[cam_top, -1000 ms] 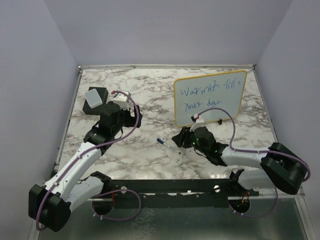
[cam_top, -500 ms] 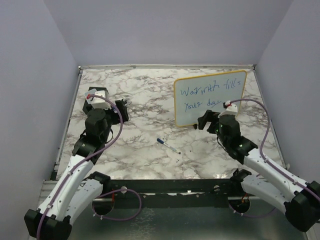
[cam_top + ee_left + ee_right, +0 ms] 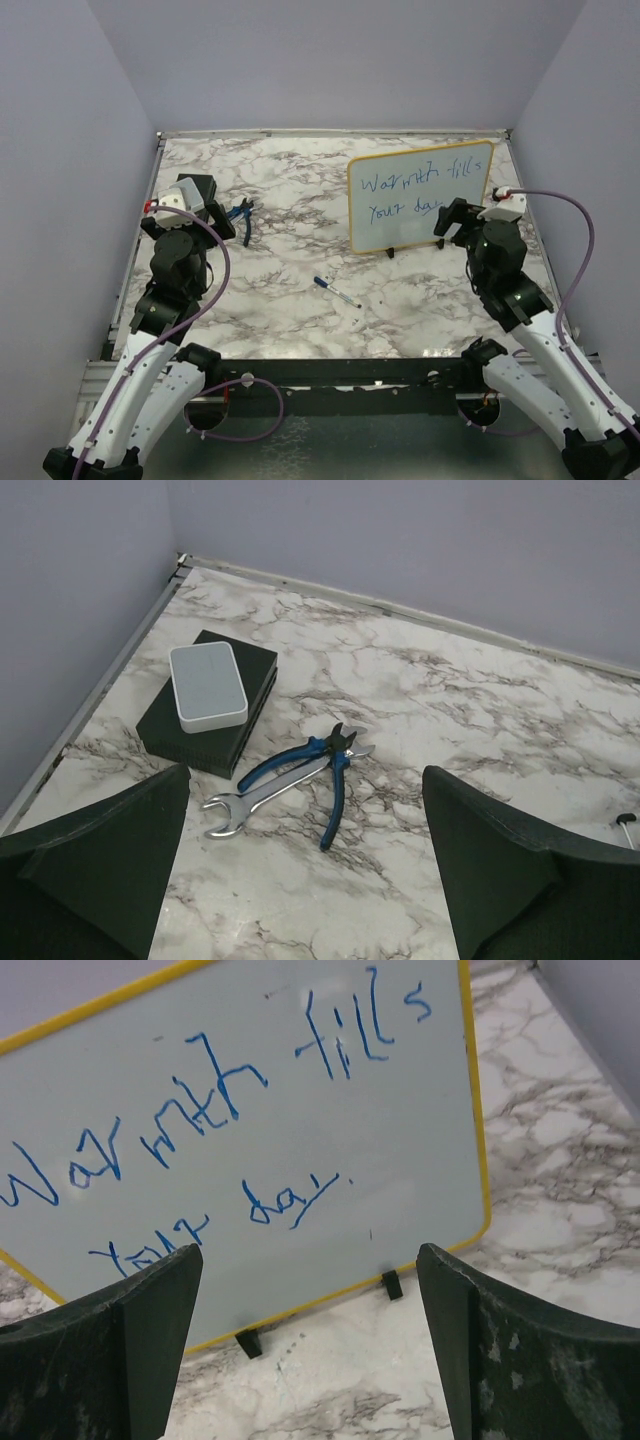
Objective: Write a sentence on the whiteboard
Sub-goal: Reset both arms
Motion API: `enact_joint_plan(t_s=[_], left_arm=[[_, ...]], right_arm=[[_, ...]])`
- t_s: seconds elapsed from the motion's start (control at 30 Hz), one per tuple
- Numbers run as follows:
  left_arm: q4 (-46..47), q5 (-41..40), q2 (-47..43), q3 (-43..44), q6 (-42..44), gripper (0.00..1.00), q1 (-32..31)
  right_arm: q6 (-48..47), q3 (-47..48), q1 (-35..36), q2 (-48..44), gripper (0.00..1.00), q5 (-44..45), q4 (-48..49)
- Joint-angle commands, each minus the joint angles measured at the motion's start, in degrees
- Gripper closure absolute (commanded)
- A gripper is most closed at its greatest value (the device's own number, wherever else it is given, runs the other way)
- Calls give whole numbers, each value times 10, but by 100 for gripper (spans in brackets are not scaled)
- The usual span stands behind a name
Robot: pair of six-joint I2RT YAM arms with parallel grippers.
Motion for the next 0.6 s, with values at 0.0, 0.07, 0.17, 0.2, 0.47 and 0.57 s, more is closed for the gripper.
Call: enact_joint_plan(t_s=[0.0,0.07,0.17,0.2,0.47,0.57], left_arm=[[-30,-22,11,14,-12,1,2],[-37,-13,15,17,-16,1,2],[-36,-9,17,18,-15,1,2],[-36,-8,17,19,-15,1,2],[-38,-1,18,20,-7,1,2],[-49,-6,31,27,-10,1,2]], right_arm=[[-98,-52,-2,-83,7,-6,95],[-102,-69,-3,-104,5,-4,114],[-97,-63,-2,-96,5,3,98],[-97,-58,-2,-91,5,3,95],[-92,-56,-2,-106,4,5,94],[-86,-51,-2,-111,4,4,77]])
